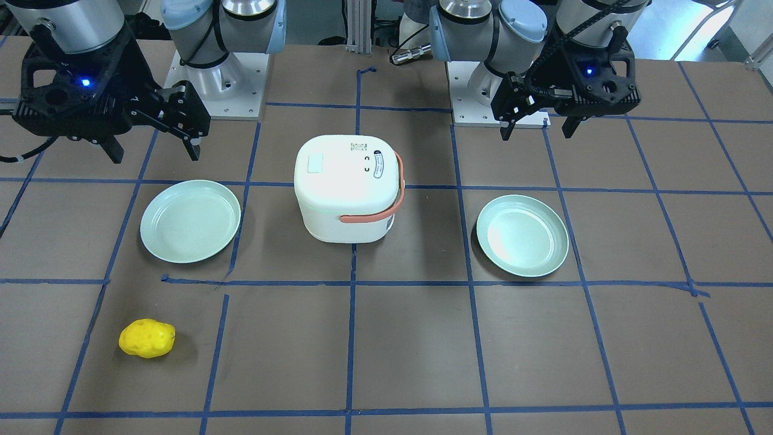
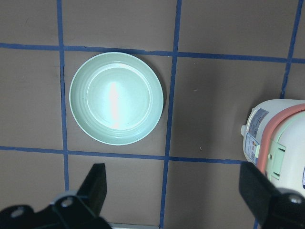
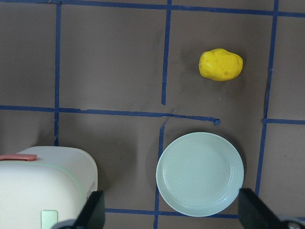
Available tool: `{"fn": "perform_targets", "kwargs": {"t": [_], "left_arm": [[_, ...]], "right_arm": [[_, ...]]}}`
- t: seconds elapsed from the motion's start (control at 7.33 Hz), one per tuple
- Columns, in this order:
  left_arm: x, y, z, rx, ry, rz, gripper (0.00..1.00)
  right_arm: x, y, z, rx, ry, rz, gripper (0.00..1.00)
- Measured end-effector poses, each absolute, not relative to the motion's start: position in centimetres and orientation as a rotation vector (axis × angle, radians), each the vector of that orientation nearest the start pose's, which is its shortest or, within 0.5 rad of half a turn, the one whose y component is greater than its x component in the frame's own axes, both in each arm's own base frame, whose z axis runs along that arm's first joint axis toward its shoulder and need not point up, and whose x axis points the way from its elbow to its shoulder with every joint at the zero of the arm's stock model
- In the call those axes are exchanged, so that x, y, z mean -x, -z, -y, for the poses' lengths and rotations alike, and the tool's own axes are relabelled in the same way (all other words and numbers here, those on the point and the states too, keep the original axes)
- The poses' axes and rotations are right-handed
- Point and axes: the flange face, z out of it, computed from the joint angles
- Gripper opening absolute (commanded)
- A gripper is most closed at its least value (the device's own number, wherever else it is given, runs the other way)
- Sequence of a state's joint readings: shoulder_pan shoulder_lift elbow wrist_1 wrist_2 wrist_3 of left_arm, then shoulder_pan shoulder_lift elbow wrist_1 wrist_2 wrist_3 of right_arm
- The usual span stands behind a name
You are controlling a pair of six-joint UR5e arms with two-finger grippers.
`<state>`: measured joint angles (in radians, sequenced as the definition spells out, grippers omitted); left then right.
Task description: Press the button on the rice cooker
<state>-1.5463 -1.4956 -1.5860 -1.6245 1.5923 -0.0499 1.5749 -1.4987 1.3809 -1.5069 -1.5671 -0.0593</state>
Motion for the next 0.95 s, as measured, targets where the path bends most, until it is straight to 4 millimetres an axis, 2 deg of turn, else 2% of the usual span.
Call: {"fn": "perform_targets", "kwargs": {"t": [0.27,0.41,0.55,0.68,0.82,0.95], "left_arm": [[12.0,-51.1,46.3,0.116,0.01,-3.118,1.0],[12.0,-51.1,46.3,0.116,0.01,-3.118,1.0],[12.0,-51.1,46.3,0.116,0.01,-3.118,1.0],[12.0,-51.1,46.3,0.115,0.01,-3.118,1.0],[12.0,-51.1,46.3,0.115,0.01,-3.118,1.0],[12.0,-51.1,46.3,0.115,0.01,-3.118,1.0]], "right_arm": [[-13.7,-53.3,52.3,0.101,0.071,-3.136,0.99],[-13.9,-52.9,52.0,0.107,0.06,-3.135,0.84],[-14.9,-52.1,51.5,0.121,0.035,-3.132,0.52],[-16.7,-50.8,50.8,0.127,0.001,-3.127,0.12],[-18.6,-49.5,50.0,0.119,-0.024,-3.126,0.0],[-20.5,-48.0,49.2,0.128,-0.05,-3.125,0.0]]}}
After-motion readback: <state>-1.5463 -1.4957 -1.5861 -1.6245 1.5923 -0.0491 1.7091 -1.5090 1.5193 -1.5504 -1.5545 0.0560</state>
